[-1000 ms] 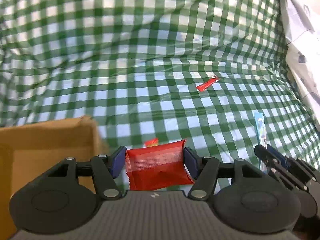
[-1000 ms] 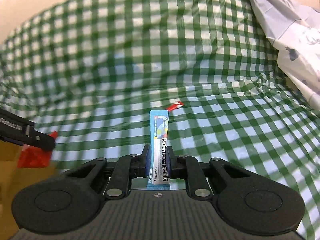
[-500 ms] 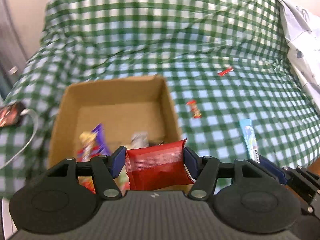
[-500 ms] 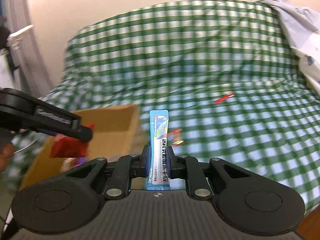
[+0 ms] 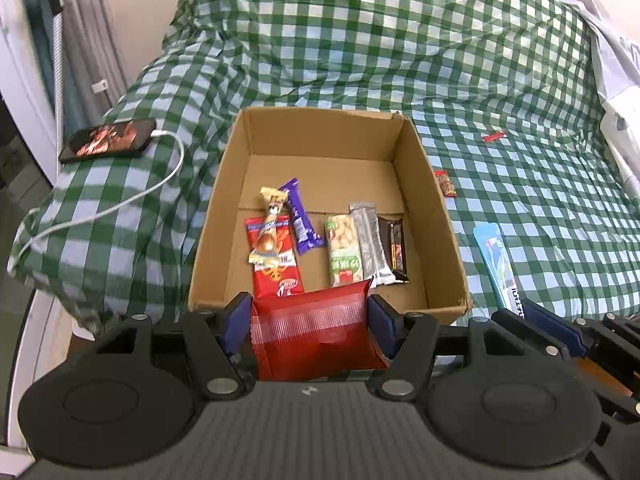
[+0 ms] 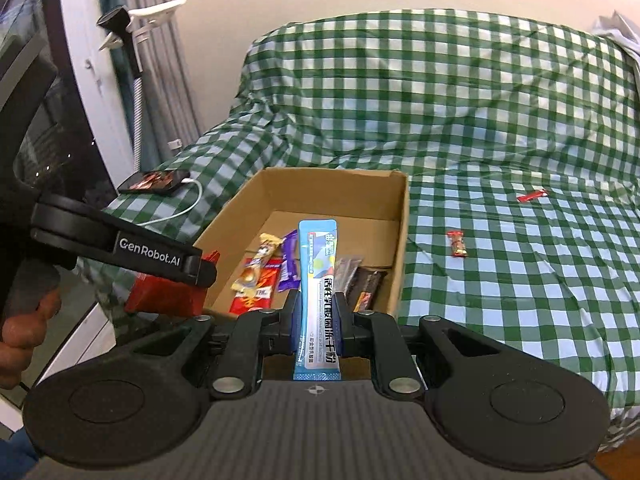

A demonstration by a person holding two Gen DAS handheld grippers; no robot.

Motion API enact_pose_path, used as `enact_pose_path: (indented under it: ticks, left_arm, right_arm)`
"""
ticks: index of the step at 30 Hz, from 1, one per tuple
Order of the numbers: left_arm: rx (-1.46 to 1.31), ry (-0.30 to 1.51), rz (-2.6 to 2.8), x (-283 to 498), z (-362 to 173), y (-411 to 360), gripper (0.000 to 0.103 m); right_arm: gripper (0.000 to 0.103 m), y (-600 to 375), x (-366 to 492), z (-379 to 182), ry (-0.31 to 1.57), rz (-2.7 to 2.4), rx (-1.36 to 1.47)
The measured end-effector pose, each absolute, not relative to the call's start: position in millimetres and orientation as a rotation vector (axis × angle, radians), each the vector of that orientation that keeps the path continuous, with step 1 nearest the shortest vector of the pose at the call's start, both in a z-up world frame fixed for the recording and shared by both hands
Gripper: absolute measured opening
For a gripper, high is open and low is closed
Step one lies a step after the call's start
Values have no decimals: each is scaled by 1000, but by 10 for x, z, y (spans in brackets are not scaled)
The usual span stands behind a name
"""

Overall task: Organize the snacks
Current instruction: 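Carry the blue stick packet with the right tool while the left tool carries the red packet to the box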

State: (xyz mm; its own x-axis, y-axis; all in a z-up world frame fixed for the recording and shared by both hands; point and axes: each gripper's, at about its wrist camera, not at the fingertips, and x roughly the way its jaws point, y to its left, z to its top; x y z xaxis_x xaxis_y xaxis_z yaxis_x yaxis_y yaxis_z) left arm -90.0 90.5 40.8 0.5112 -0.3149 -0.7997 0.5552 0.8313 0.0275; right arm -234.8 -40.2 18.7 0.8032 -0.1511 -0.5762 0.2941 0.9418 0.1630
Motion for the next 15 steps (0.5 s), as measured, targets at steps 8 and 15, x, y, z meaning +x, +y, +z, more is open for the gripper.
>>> enact_pose_path:
  ticks: [8, 15]
  left_arm:
    - [270, 888, -542, -954, 393, 1084, 68]
    - [258, 890, -539, -942, 390, 1130, 68]
  right_arm:
    - [16, -164, -2364, 219, 599, -239, 201]
    - [16, -115, -2369, 217, 606, -238, 182]
